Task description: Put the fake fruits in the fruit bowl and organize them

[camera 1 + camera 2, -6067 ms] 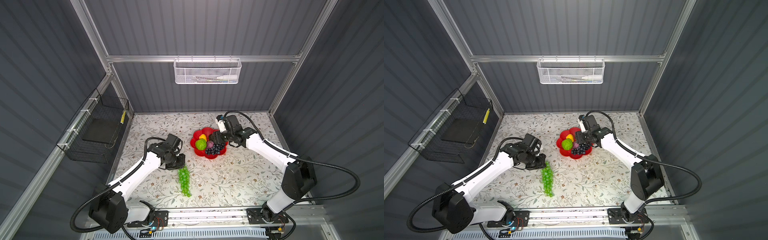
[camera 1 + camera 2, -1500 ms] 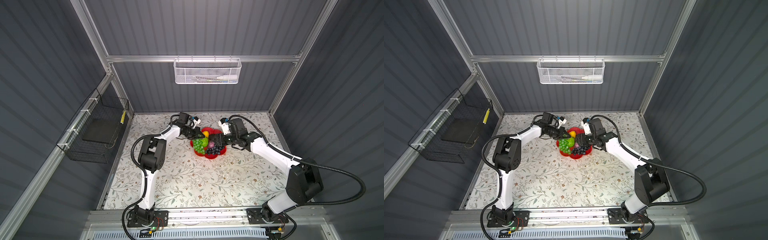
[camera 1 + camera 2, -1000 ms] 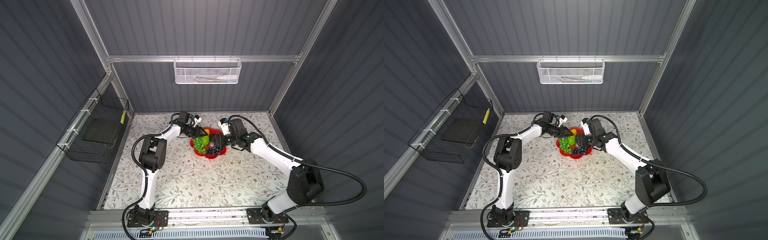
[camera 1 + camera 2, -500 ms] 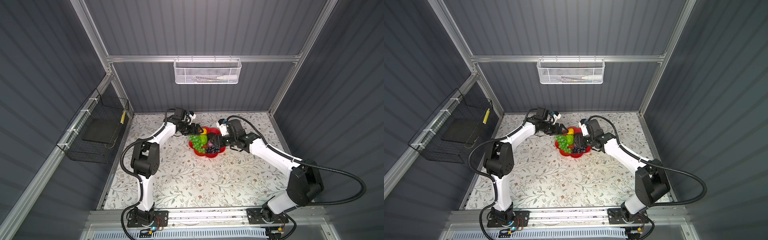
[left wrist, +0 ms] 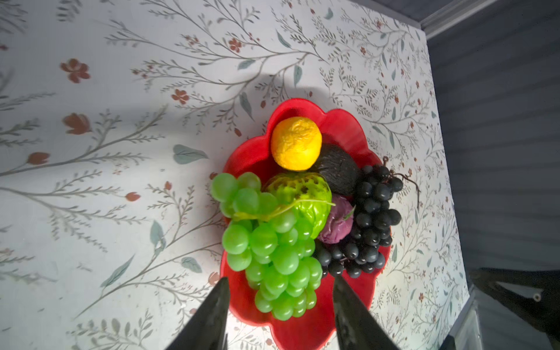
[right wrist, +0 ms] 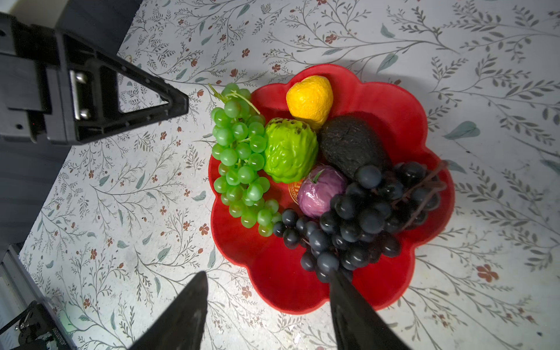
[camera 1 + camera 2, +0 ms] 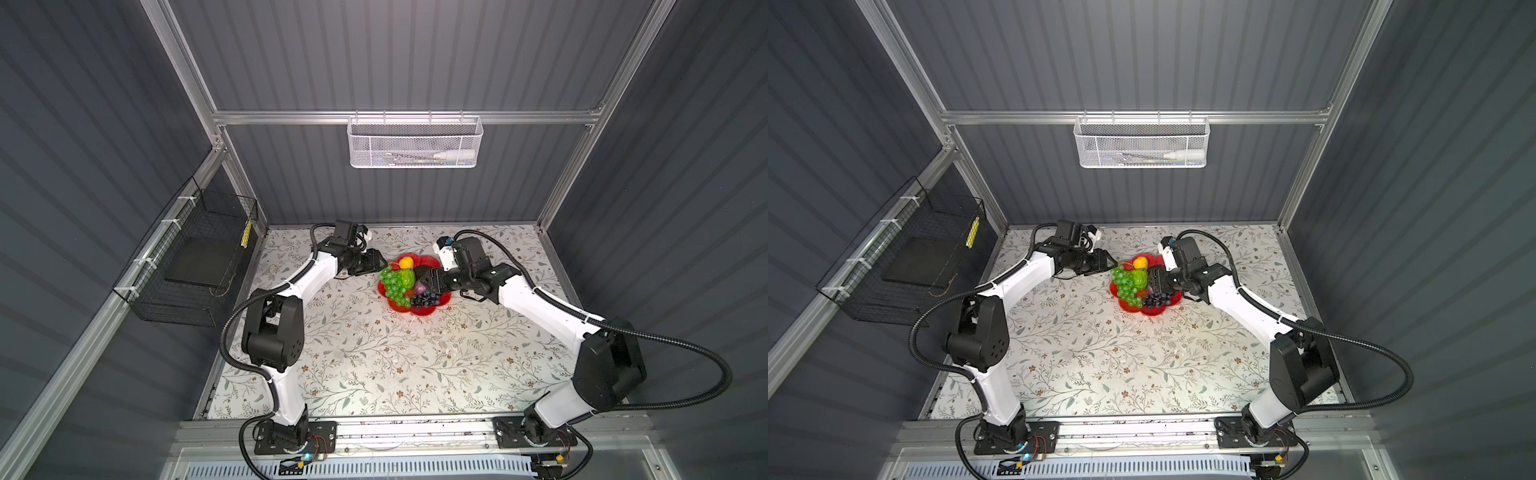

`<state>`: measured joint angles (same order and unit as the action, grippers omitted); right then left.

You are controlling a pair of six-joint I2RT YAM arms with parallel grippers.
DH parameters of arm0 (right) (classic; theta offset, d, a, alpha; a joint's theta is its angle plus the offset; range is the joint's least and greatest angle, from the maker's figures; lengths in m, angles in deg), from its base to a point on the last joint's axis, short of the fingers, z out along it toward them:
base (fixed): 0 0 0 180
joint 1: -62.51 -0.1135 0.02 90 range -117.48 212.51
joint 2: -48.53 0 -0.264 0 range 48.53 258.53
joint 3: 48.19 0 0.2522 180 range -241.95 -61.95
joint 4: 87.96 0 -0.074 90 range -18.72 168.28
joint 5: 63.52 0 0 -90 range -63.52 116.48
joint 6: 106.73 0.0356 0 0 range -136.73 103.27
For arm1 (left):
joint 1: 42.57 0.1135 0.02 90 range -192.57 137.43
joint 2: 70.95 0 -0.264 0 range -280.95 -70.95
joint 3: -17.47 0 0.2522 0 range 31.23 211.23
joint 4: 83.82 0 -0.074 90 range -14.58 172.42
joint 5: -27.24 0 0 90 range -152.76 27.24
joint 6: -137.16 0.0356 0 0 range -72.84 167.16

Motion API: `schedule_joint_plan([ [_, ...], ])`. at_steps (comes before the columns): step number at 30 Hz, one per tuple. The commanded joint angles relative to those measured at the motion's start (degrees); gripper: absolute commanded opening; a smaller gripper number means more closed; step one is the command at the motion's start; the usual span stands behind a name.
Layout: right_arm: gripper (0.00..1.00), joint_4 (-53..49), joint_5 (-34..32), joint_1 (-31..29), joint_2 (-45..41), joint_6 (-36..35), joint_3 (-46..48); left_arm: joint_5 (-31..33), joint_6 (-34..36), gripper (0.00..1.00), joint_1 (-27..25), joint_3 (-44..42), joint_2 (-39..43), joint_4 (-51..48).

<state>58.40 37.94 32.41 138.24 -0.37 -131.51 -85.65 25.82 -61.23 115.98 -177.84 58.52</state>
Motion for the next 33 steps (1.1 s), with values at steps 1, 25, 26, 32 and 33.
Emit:
schedule_joint_plan([
  [1, 0.64, -1.04, -0.22, -0.27, 1.28, -0.54, -2.22, 3.18, -3.58, 0.48, 0.29, -2.74, 0.95, 3.36],
  [25, 0.64, -2.09, -0.5, -0.29, 2.75, -0.9, -2.54, -11.95, -8.24, 0.29, 0.55, -0.11, -13.34, 19.66],
  [26, 0.64, -2.09, -0.29, -0.24, 2.84, -0.79, -2.58, -12.48, -8.17, 0.29, 0.55, -0.27, -13.46, 20.08],
  [32, 0.64, -2.09, -0.08, -0.42, 3.08, -0.31, -2.71, -14.56, -7.76, 0.32, 0.55, 0.07, -14.42, 20.63],
  [33, 0.64, -2.09, -0.06, -0.55, 3.17, -0.31, -2.77, -15.01, -7.78, 0.33, 0.55, 0.44, -14.93, 20.39],
])
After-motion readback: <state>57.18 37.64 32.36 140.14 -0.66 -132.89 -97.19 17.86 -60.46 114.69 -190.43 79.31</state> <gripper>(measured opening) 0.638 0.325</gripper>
